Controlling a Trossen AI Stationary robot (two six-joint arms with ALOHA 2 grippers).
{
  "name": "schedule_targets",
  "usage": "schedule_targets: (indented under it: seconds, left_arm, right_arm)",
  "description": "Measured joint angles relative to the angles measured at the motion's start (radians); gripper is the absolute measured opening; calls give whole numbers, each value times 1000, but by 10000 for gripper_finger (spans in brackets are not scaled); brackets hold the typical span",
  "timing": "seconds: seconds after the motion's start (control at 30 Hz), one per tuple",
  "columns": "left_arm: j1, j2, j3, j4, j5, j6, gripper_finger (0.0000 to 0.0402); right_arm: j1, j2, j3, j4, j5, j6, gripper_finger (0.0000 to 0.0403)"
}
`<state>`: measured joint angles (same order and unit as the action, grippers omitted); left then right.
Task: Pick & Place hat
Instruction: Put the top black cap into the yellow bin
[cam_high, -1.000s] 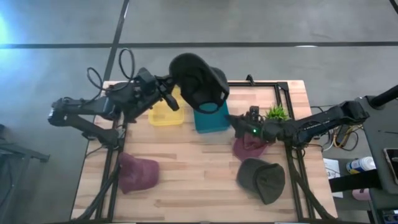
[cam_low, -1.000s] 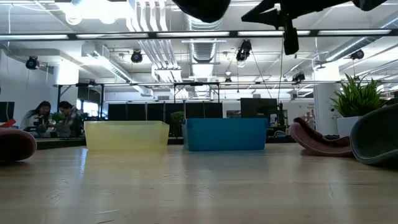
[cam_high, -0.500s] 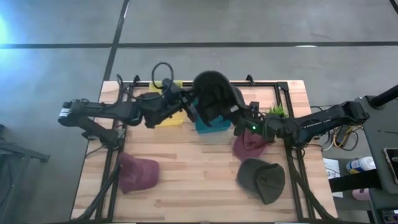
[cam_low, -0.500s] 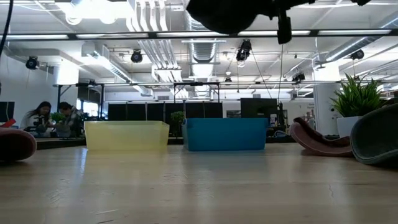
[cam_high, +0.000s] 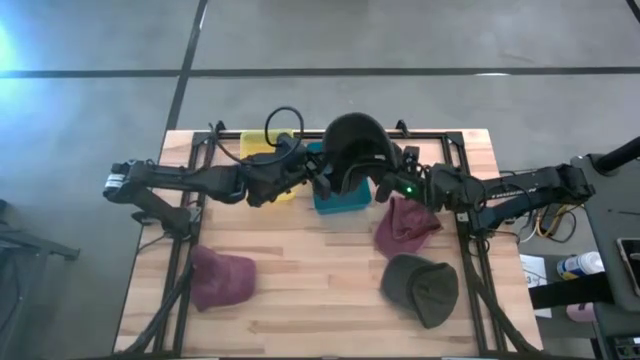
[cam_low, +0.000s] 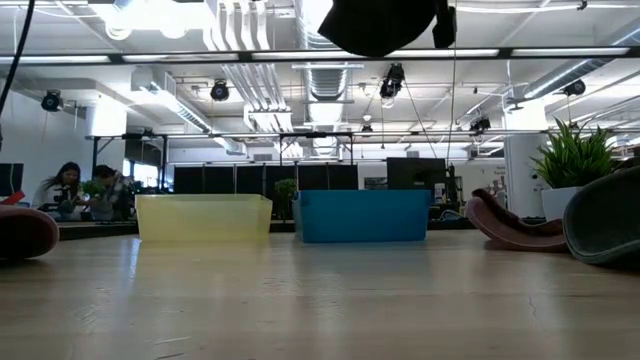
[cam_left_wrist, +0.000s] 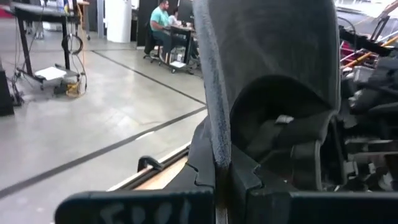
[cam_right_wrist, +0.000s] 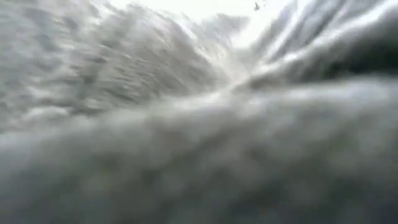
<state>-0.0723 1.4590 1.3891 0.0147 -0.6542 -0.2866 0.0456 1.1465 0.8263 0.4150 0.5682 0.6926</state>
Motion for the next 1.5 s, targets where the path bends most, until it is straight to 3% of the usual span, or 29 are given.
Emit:
schedule_targets:
  seconds: [0.27, 0.6, 0.77, 0.83, 1.03, 1.37, 1.5]
  left_arm:
    - [-4, 13, 1, -123, 7, -150, 5]
    - [-19, 11, -2, -163, 27, -314, 5]
    - [-19, 4, -2, -186, 83, -448, 5]
    - [-19, 4, -2, -228, 80, -474, 5]
    - [-18, 3, -2, -315, 64, -580, 5]
    - [-19, 3, -3, -342, 72, -623, 5]
    - [-20, 6, -8, -386, 78, -671, 5]
  right_arm:
    - [-2, 1, 19, -9, 119, -10, 8]
    - [-3, 0, 19, -268, 288, 68, 9]
    - [-3, 1, 19, -305, 367, 41, 9]
    - [-3, 1, 19, -308, 350, 19, 9]
    - [-5, 1, 37, -316, 169, 27, 27]
    - [-3, 0, 75, -455, 15, 143, 162]
    - [15, -3, 100, -510, -39, 105, 204]
